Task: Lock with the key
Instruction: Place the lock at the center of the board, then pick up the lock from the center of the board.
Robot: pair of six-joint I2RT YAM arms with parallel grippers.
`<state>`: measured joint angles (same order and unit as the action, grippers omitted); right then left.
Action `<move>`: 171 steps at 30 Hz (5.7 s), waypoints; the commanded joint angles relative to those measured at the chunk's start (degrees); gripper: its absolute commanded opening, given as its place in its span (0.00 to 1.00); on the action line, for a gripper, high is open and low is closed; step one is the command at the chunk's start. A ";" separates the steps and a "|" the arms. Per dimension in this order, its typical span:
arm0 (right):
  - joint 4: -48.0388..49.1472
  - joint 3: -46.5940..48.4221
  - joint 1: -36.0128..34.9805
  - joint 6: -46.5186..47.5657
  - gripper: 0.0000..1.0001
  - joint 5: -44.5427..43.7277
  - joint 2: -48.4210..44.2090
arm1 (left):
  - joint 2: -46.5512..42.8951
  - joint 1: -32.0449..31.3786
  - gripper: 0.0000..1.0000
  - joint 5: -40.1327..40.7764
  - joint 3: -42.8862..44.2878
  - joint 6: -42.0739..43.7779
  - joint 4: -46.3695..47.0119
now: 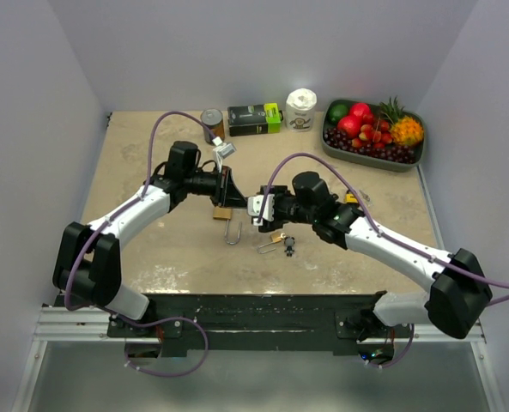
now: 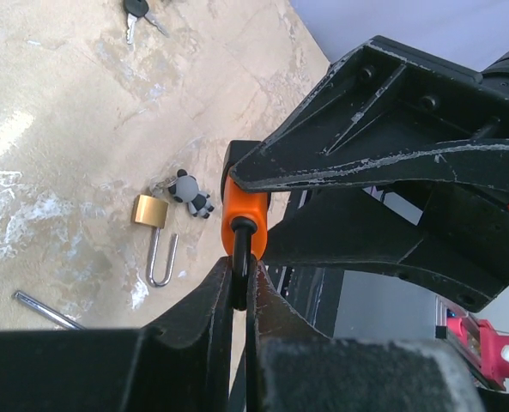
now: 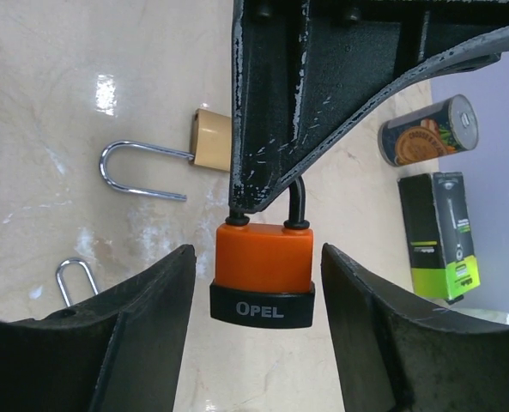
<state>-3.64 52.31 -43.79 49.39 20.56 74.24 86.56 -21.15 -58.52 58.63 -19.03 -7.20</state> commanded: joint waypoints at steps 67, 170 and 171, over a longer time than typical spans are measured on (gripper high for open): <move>-6.12 10.88 20.15 -68.37 0.00 -33.83 27.36 | -15.02 9.72 0.99 31.01 -8.36 1.10 13.53; -26.33 9.82 8.46 9.86 0.00 11.08 21.92 | -12.57 13.76 0.97 14.32 -12.66 11.99 7.29; -26.94 10.35 8.55 9.07 0.00 11.52 21.13 | -12.04 13.85 0.97 13.44 -12.84 13.21 4.94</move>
<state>-28.40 60.60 -35.24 62.57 29.56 101.14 72.18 -8.69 -40.93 46.09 -9.15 -0.97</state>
